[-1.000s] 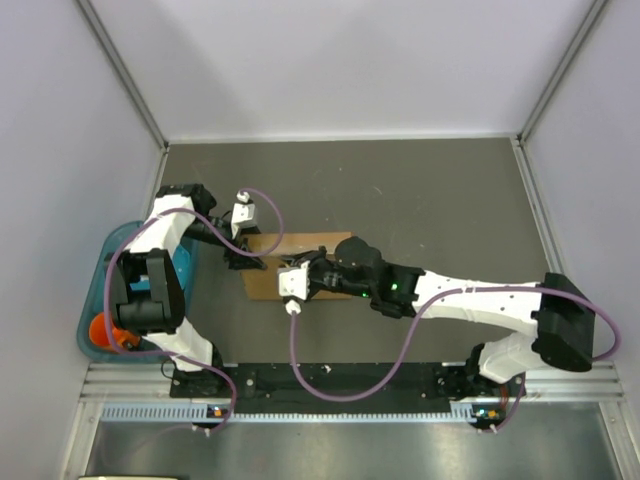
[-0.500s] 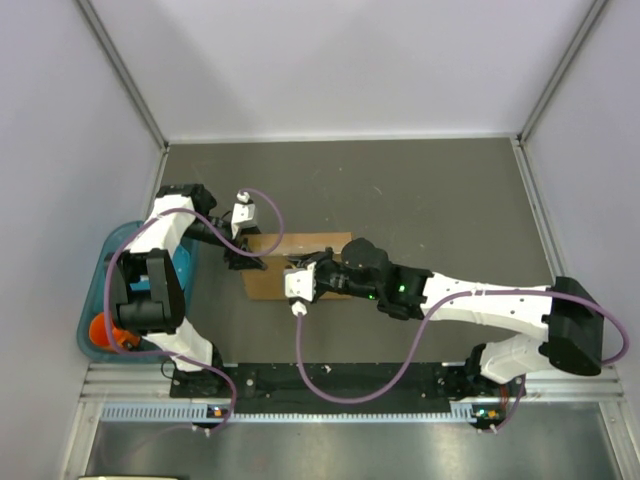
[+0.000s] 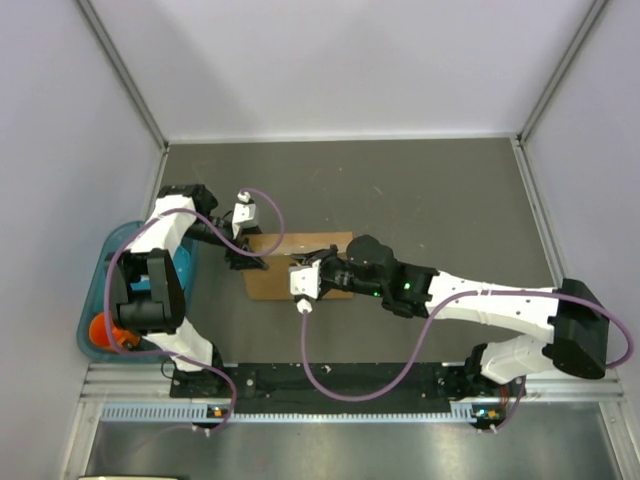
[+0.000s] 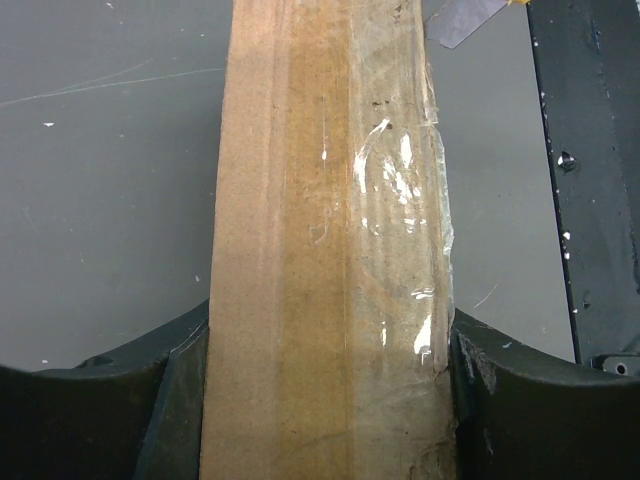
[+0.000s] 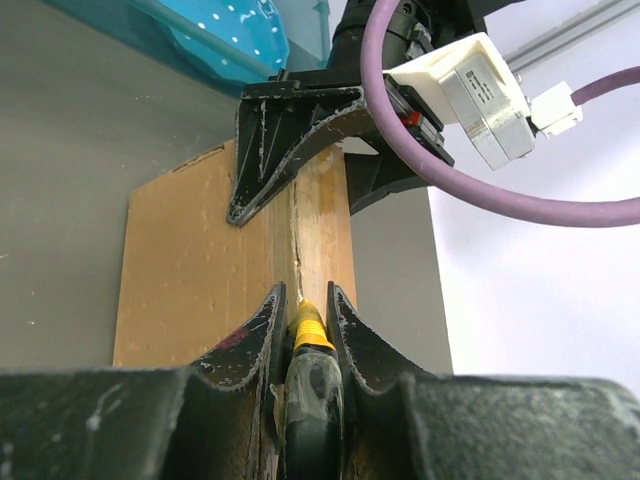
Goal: Unpack the express box
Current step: Cut the express box at the center of the board, then place the knife at the center of the board, then pick up the express box from the center of the board.
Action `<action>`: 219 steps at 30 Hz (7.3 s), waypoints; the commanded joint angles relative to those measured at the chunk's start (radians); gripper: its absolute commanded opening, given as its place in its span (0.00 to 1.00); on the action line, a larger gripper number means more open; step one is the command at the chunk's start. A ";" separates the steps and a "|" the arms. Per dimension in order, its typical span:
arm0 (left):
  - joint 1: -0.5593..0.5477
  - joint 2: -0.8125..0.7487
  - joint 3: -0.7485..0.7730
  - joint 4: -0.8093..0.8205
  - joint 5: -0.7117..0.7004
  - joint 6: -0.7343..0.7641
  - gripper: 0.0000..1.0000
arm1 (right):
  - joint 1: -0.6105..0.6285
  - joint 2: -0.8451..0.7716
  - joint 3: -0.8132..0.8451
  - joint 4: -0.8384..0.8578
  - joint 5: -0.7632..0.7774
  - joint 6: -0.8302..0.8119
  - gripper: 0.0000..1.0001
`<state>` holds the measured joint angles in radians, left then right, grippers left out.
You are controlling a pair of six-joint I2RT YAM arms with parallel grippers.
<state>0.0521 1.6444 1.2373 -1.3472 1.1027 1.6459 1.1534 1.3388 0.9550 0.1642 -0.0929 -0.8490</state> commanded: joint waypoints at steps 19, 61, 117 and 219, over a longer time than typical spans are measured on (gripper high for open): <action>0.014 -0.021 -0.027 -0.188 -0.099 0.026 0.15 | -0.100 -0.116 -0.082 -0.161 0.168 0.010 0.00; 0.019 -0.028 -0.025 -0.188 -0.092 0.003 0.15 | -0.106 -0.069 0.040 -0.045 -0.011 0.145 0.00; 0.040 -0.037 -0.012 -0.188 -0.098 0.000 0.15 | -0.081 -0.184 -0.018 -0.422 0.285 0.033 0.00; -0.049 -0.449 0.128 -0.190 0.135 -0.179 0.00 | -0.376 -0.527 -0.496 0.173 -0.309 0.884 0.99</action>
<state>0.0467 1.2800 1.2781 -1.3262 1.0756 1.5433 0.7887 0.8463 0.4335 0.2634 -0.3943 0.0738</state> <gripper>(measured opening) 0.654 0.990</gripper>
